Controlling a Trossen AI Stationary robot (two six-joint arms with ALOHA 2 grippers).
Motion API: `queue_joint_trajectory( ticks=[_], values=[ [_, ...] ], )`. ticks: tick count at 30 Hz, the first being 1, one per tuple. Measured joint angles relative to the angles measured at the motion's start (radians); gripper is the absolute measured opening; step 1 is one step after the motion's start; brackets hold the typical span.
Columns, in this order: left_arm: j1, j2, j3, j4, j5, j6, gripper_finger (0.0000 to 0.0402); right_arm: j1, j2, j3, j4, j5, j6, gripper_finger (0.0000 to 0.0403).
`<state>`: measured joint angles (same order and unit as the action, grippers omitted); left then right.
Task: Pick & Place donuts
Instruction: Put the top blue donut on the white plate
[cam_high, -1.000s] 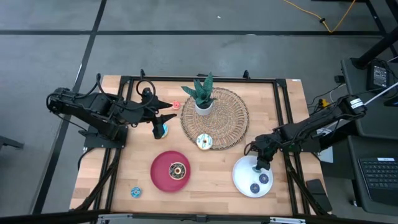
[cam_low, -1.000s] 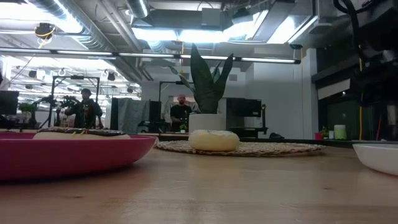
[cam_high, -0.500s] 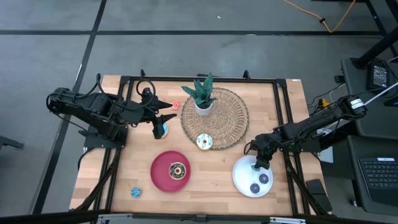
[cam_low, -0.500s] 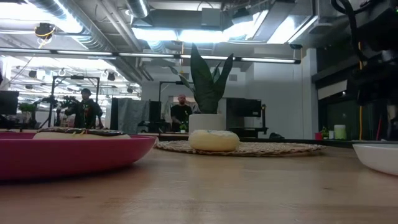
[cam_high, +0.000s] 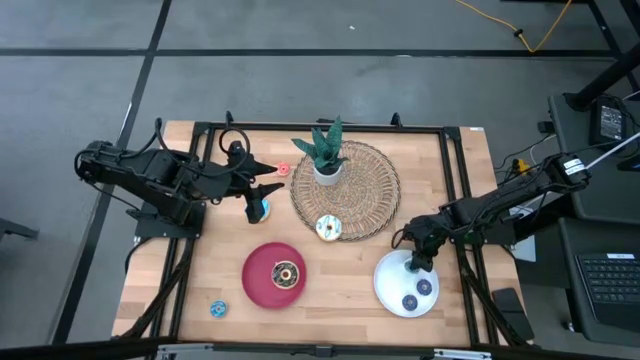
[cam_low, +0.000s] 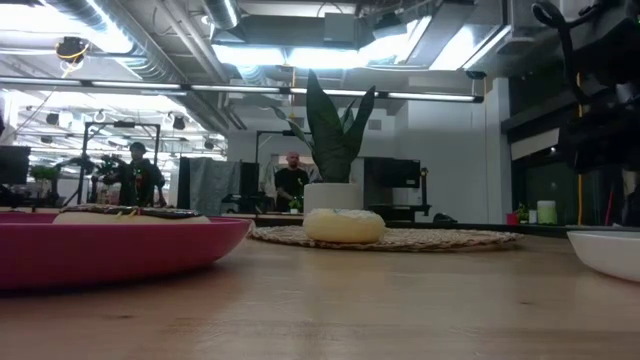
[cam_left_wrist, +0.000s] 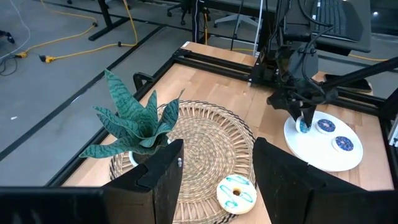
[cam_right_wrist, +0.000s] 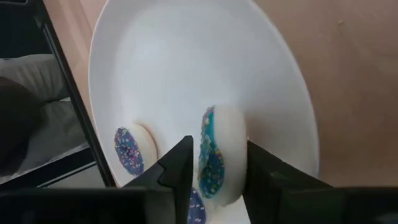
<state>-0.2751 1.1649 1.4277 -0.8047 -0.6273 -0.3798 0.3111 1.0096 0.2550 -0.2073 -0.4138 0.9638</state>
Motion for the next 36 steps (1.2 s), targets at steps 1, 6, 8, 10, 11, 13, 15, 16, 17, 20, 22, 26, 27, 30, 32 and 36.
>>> queue_joint_trajectory(
  ticks=[1,6,8,10,11,13,15,16,17,20,22,26,27,30,32,36],
  values=[
    [0.000,0.000,0.000,0.000,0.000,0.000,0.0185,0.000,0.000,0.000,0.000,0.006,0.000,0.0125],
    [0.000,0.000,0.000,0.000,0.000,0.000,0.0186,0.000,0.000,0.000,-0.001,0.029,0.000,0.0150],
    [0.000,0.000,0.000,0.000,0.000,0.000,0.0185,0.000,0.000,0.000,-0.008,0.029,0.000,0.0157],
    [0.000,0.000,0.000,0.000,0.000,0.000,0.0184,0.000,0.000,0.000,-0.023,0.029,0.000,0.0160],
    [0.000,0.000,0.000,0.000,0.000,0.000,0.0185,0.000,0.000,0.000,-0.031,0.032,0.001,0.0161],
    [0.000,0.000,0.000,0.000,0.000,0.000,0.0186,0.000,0.000,0.000,-0.045,0.041,0.012,0.0160],
    [0.000,0.000,0.000,0.000,0.000,0.000,0.0187,0.000,0.000,0.002,-0.052,0.049,0.026,0.0158],
    [0.000,0.000,0.000,0.000,0.000,0.000,0.0186,0.000,0.000,0.002,-0.052,0.052,0.027,0.0157],
    [0.000,0.000,0.000,0.000,0.000,0.000,0.0186,0.000,0.000,0.002,-0.052,0.053,0.027,0.0157],
    [0.000,0.000,0.000,0.000,0.000,0.000,0.0185,0.000,0.000,0.010,-0.052,0.056,0.027,0.0157],
    [0.000,0.000,0.000,0.000,0.000,0.000,0.0186,0.000,-0.005,0.020,-0.052,0.058,0.027,0.0157],
    [0.000,0.000,0.000,0.000,0.000,0.000,0.0186,0.000,-0.011,0.040,-0.075,0.082,0.029,0.0156],
    [0.000,0.000,0.000,0.000,0.000,0.000,0.0185,0.000,-0.011,0.045,-0.084,0.089,0.029,0.0156],
    [0.000,0.000,0.000,0.000,0.000,0.000,0.0185,0.000,-0.011,0.055,-0.133,0.104,0.028,0.0156],
    [0.000,0.000,0.000,0.000,0.000,0.000,0.0186,0.000,-0.011,0.056,-0.162,0.107,0.028,0.0156],
    [0.000,0.000,0.000,0.000,0.000,0.000,0.0185,0.000,-0.011,0.057,-0.203,0.107,0.030,0.0156]
  ],
)
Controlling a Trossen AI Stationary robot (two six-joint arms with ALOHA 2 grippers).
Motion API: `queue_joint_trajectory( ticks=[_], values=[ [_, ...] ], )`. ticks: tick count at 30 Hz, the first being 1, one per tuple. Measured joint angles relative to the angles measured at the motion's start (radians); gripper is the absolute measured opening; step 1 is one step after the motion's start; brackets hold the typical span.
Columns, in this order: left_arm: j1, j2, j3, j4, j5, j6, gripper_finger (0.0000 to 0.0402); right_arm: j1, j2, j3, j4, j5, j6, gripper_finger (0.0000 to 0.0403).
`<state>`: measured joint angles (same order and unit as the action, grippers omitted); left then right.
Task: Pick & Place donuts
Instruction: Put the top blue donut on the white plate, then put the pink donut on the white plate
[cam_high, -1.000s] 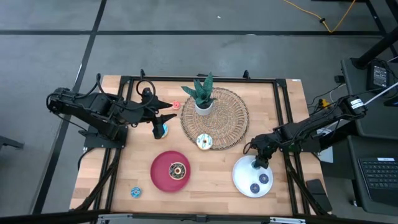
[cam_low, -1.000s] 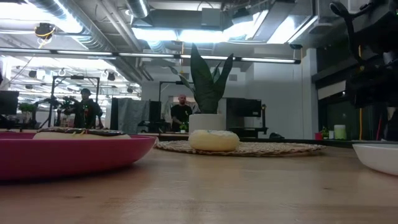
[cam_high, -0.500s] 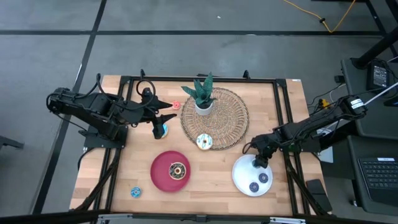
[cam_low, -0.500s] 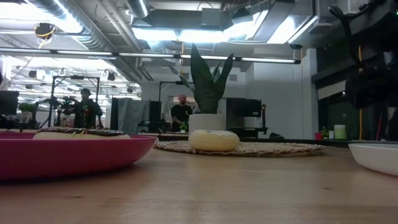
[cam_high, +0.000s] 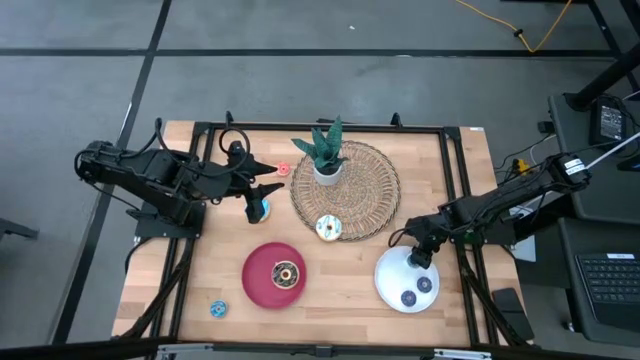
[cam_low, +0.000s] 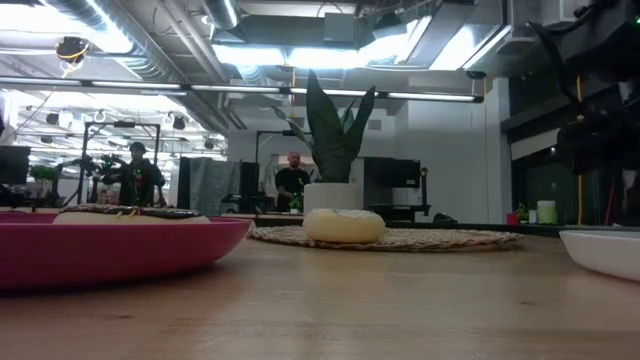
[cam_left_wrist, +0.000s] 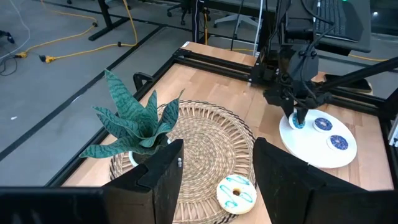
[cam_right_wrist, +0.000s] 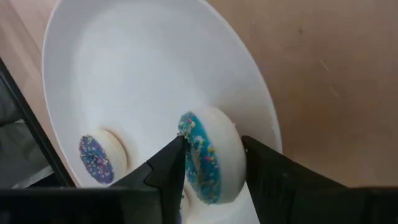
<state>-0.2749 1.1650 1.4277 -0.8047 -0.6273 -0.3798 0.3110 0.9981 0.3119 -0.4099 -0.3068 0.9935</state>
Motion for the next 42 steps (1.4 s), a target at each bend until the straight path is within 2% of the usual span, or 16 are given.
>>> queue_joint_trajectory(
  ticks=[12,24,32,42],
  values=[
    [0.000,0.000,0.000,0.000,0.000,0.000,0.0185,0.000,-0.020,0.072,-0.118,0.064,-0.040,0.0156],
    [0.000,0.000,0.000,0.000,0.000,0.000,0.0187,0.000,-0.058,0.218,-0.395,0.199,-0.083,0.0156],
    [0.000,0.000,0.000,0.000,0.000,0.000,0.0186,0.000,-0.040,0.359,-0.389,0.309,-0.084,0.0156],
    [0.000,0.000,0.000,0.000,0.000,0.000,0.0186,0.000,0.044,0.491,-0.246,0.340,-0.117,0.0156]
  ],
)
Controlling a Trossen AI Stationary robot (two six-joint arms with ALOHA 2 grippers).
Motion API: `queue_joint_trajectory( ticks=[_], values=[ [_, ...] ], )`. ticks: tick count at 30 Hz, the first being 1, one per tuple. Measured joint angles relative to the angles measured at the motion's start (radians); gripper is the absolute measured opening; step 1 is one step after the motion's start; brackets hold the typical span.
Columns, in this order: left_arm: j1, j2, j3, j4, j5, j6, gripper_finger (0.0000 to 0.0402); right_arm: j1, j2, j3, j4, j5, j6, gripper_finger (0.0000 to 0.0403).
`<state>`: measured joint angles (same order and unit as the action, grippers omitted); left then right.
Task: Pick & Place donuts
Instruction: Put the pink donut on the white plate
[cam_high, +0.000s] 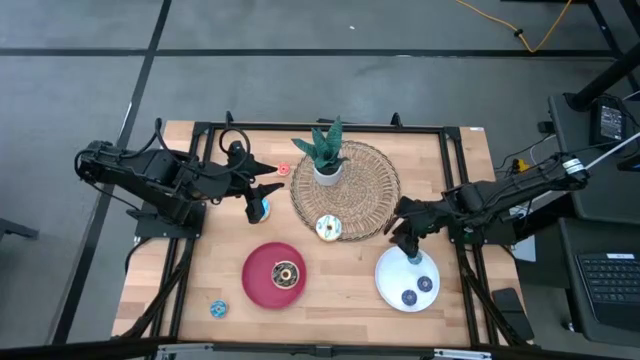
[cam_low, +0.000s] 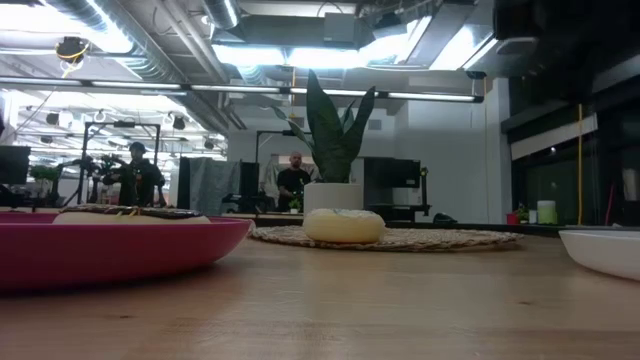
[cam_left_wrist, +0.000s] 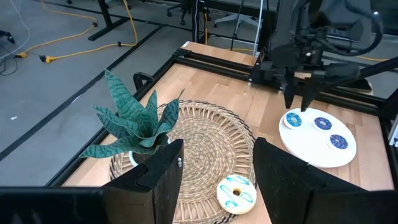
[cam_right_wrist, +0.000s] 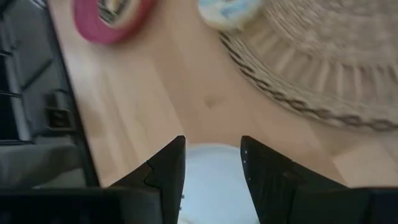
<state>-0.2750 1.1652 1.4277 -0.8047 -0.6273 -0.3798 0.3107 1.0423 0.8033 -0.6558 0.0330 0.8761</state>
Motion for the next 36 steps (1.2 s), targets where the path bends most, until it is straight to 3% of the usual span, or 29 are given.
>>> queue_joint_trajectory(
  ticks=[8,25,28,36],
  values=[
    [0.000,0.000,0.000,0.000,0.000,0.000,0.0186,0.000,0.013,0.024,0.118,0.031,-0.005,0.0156],
    [0.000,0.000,0.000,0.000,0.000,-0.004,0.0185,0.000,0.012,0.024,0.193,0.131,-0.048,0.0156],
    [0.000,0.000,0.000,0.017,-0.027,-0.084,0.0187,0.000,0.011,0.024,0.194,0.131,-0.049,0.0156],
    [0.005,0.000,0.000,0.025,0.059,-0.183,0.0186,0.000,0.011,0.024,0.193,0.132,-0.018,0.0156]
  ],
)
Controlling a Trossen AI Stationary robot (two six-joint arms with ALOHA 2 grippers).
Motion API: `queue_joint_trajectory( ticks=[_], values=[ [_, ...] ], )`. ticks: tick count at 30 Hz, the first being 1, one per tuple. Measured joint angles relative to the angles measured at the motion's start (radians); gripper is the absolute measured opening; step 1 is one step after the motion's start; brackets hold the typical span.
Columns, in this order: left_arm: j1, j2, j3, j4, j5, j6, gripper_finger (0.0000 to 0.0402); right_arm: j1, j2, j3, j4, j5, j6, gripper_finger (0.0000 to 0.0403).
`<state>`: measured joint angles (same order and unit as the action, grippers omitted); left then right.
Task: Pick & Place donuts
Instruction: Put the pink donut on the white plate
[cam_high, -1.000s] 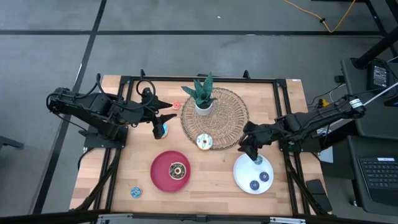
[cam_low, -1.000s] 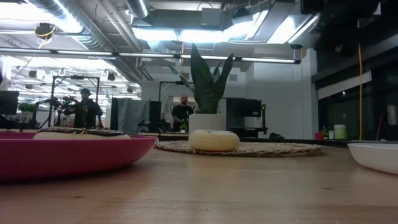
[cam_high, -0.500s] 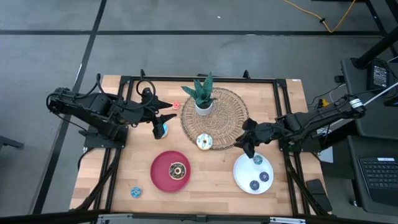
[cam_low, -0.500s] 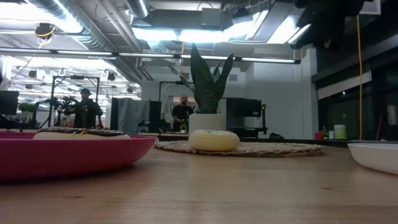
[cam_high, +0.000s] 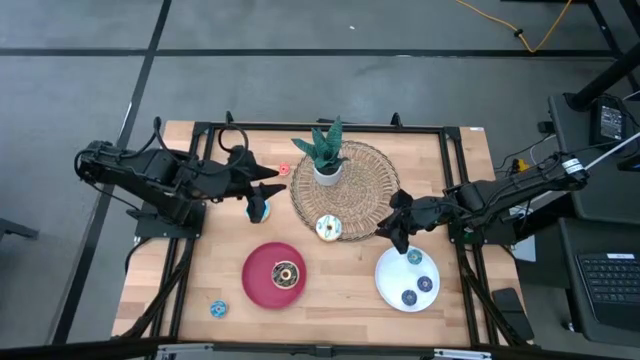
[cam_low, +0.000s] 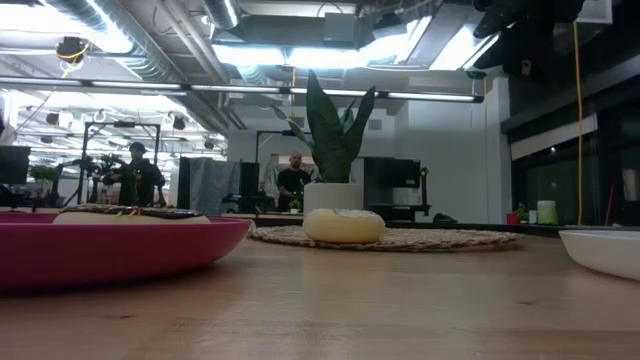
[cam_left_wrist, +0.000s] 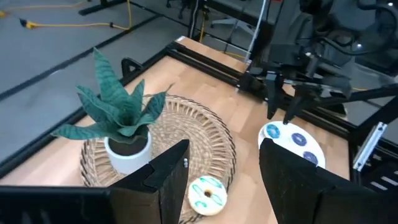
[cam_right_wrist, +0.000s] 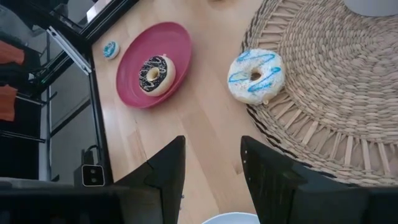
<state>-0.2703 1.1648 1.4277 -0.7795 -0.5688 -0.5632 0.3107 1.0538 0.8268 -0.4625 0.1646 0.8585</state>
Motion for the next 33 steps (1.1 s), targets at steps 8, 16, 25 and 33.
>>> queue_joint_trajectory(
  ticks=[8,16,25,33],
  values=[
    [0.056,-0.003,0.000,-0.182,-0.037,-0.283,0.0188,0.000,0.000,0.000,0.000,0.000,0.000,0.0156],
    [0.144,-0.005,0.000,-0.342,-0.046,-0.371,0.0189,0.000,0.000,0.000,-0.002,0.000,-0.002,0.0156],
    [0.387,-0.011,-0.085,-0.346,0.041,-0.377,0.0189,0.000,0.000,0.000,-0.002,0.000,-0.003,0.0156],
    [0.620,-0.037,-0.260,-0.260,0.203,-0.277,0.0190,0.000,0.000,0.000,-0.002,0.000,-0.003,0.0156]
  ],
)
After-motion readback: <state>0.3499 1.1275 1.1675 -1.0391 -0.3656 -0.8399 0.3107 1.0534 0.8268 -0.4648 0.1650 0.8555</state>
